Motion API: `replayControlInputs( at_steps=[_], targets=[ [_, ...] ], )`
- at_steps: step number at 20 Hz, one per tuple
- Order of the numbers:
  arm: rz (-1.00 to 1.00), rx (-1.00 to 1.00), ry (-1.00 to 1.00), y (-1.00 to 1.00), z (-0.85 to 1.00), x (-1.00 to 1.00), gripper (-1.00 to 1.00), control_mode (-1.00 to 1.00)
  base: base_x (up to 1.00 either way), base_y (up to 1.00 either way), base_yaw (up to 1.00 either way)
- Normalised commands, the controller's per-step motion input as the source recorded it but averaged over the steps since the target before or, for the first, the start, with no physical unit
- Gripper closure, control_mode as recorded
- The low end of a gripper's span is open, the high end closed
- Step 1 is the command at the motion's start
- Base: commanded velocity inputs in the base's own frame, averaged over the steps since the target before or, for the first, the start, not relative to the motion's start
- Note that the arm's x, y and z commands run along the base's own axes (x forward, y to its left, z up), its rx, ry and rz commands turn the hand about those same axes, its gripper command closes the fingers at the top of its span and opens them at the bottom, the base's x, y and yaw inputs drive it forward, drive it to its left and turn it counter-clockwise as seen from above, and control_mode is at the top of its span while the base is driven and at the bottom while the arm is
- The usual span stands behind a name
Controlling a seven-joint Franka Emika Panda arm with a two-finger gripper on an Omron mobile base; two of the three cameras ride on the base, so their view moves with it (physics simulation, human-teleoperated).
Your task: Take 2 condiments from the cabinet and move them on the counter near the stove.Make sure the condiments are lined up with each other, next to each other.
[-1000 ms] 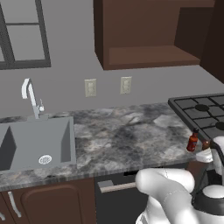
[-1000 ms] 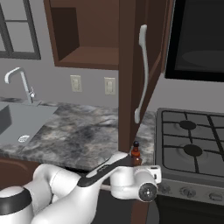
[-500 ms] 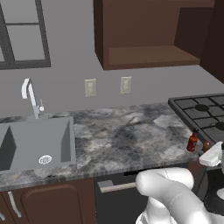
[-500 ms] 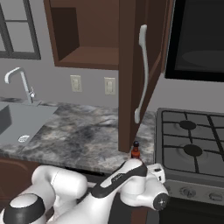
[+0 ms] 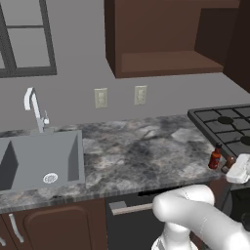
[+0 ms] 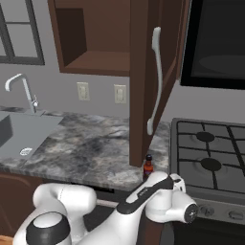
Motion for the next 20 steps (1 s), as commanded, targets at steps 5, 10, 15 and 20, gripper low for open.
replayControlInputs(
  at_steps=[5,10,15,20],
  targets=[
    [0.15,0.01,-0.02,0.00,-0.09,0.33,1.00,-1.00,0.00,0.00,0.00],
    [0.14,0.01,0.00,-0.11,-0.19,0.17,1.00,-1.00,0.00,0.00,0.00],
    [0.09,0.00,0.00,-0.26,-0.29,0.00,1.00,-1.00,0.00,0.00,0.00],
    [0.08,0.00,-0.02,-0.14,-0.28,0.00,1.00,-1.00,0.00,0.00,0.00]
  ],
)
